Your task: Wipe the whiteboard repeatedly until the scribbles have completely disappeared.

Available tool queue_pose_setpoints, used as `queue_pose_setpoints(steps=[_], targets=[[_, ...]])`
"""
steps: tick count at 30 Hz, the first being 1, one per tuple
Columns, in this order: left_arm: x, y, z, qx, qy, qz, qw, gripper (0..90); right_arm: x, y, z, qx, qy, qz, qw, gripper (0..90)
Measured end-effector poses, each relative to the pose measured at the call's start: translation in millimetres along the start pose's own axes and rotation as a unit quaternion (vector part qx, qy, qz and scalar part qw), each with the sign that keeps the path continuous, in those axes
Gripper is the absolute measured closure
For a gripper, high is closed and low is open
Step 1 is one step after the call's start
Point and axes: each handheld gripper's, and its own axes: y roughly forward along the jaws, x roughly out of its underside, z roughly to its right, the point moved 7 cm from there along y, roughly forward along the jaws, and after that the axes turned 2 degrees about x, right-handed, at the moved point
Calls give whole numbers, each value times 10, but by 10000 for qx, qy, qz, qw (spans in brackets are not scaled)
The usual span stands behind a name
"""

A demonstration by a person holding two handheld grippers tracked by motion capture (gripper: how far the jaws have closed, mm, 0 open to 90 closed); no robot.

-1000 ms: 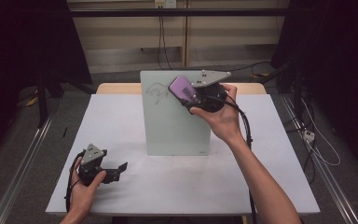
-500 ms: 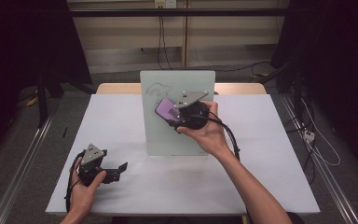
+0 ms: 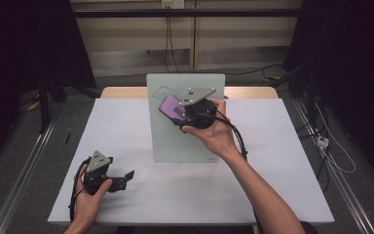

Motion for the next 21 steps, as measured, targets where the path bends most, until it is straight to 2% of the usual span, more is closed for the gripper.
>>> queue_pose_setpoints(steps=[8, 11, 13, 21], targets=[[0, 4, 6, 5, -12, 8, 10000, 55, -116, -215, 255, 393, 206, 252, 9987, 420], [-1, 7, 6, 7, 48, -36, 10000, 55, -154, -246, 304, 426, 251, 280, 9984, 420], [-4, 15, 11, 1, 3, -2, 10000, 55, -160, -227, 290, 462, 202, 254, 9984, 420], [-4, 3, 7, -10, -13, 14, 10000, 55, -95, -17, 51, 216, 57, 74, 9997, 420]])
